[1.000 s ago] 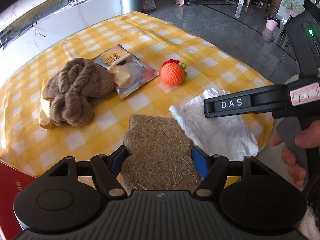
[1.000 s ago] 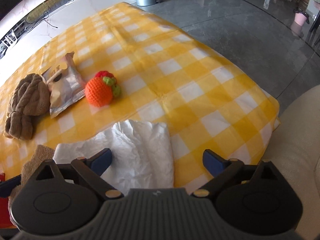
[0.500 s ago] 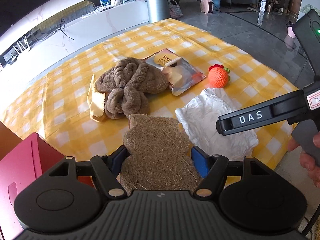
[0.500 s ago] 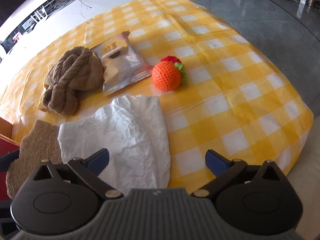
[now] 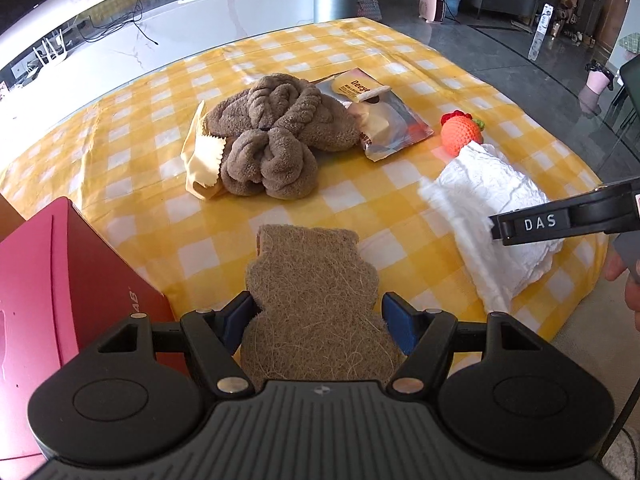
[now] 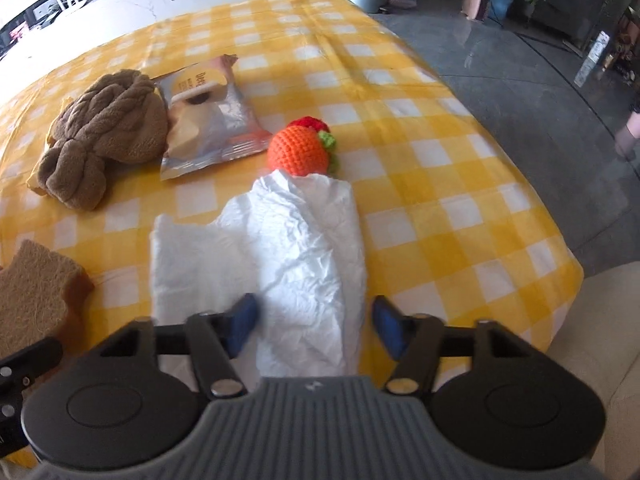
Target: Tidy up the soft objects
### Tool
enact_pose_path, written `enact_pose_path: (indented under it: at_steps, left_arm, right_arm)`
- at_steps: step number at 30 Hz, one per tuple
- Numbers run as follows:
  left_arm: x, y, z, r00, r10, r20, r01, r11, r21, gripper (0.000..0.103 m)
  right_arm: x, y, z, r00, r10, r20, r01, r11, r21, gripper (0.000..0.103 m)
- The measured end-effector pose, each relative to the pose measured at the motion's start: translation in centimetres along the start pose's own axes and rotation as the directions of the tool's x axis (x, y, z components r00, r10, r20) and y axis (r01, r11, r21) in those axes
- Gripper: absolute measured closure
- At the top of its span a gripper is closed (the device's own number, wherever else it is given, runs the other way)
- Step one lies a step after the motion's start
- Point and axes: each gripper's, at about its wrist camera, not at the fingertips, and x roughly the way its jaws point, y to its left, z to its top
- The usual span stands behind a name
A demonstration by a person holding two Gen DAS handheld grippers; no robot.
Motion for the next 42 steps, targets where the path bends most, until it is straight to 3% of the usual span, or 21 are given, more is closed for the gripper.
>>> enact_pose_path:
  at_steps: [2,5,8,12,16,17,19,21,25,27,31,36,42]
  left_arm:
    - [-0.1,0.0,0.0,1.000,-0.011,0.005,0.011,1.000,-0.009,0.022]
    - [-1.1,0.2,0.1,0.998,-0.047,0.035,0.049,0.998,-0.038,0.022]
    - [-2.0,0.6,0.3,0.997,-0.052,0.061,0.055,0.997,-0.052,0.022]
    - [-3.0,0.9,0.6,0.995,-0.074,0.072,0.076,0.997,-0.030,0.022]
    - [-4.0,1.4,0.9,0.991,-0.099,0.089,0.103,0.993,-0.048,0.022]
    - [-4.2,1.5,0.9,0.990,-0.104,0.094,0.109,0.993,-0.052,0.022]
    - [-4.6,1.6,1.0,0.988,-0.113,0.102,0.119,0.991,-0.056,0.022]
    - [-5.1,1.6,1.0,0.987,-0.120,0.110,0.127,0.990,-0.061,0.022]
    - [-5.8,1.9,1.2,0.982,-0.144,0.120,0.154,0.985,-0.081,0.022]
    - [-6.3,2.0,1.3,0.979,-0.155,0.129,0.167,0.982,-0.086,0.022]
    - [-8.1,2.6,1.5,0.973,-0.163,0.165,0.179,0.980,-0.084,0.022]
    - [-11.7,3.8,1.1,0.954,-0.123,0.275,0.149,0.986,-0.076,0.022]
    - [-15.5,6.2,0.4,0.936,-0.088,0.340,0.120,0.990,-0.075,0.022]
  right_arm:
    - [-0.6,-0.6,0.2,0.999,0.033,0.034,-0.036,0.997,0.074,0.005]
    - [-1.1,-0.6,0.7,0.995,0.093,0.044,-0.097,0.988,0.119,0.004]
    - [-0.8,1.7,0.5,0.991,0.127,0.036,-0.127,0.992,0.003,0.003]
    - [1.0,4.9,0.0,0.996,0.084,-0.036,-0.089,0.981,-0.173,0.003]
    - [1.7,5.0,-0.1,0.996,0.067,-0.052,-0.076,0.976,-0.202,0.003]
    - [1.7,4.5,-0.2,0.996,0.072,-0.048,-0.080,0.978,-0.194,0.007]
    - [1.2,3.7,-0.2,0.996,0.089,-0.012,-0.090,0.982,-0.167,0.027]
    - [0.6,2.6,0.1,0.999,0.049,0.010,-0.047,0.992,-0.118,0.069]
    - [0.6,2.2,0.1,0.998,0.058,0.016,-0.055,0.991,-0.125,0.075]
    - [0.2,2.2,0.2,0.997,0.068,0.025,-0.064,0.990,-0.125,0.086]
    - [-1.6,2.1,0.2,0.988,0.131,0.077,-0.122,0.986,-0.117,0.087]
    - [-4.1,2.3,0.8,0.954,0.231,0.191,-0.221,0.973,-0.074,0.087]
    - [-8.4,3.8,1.4,0.845,0.420,0.330,-0.410,0.906,-0.103,0.087]
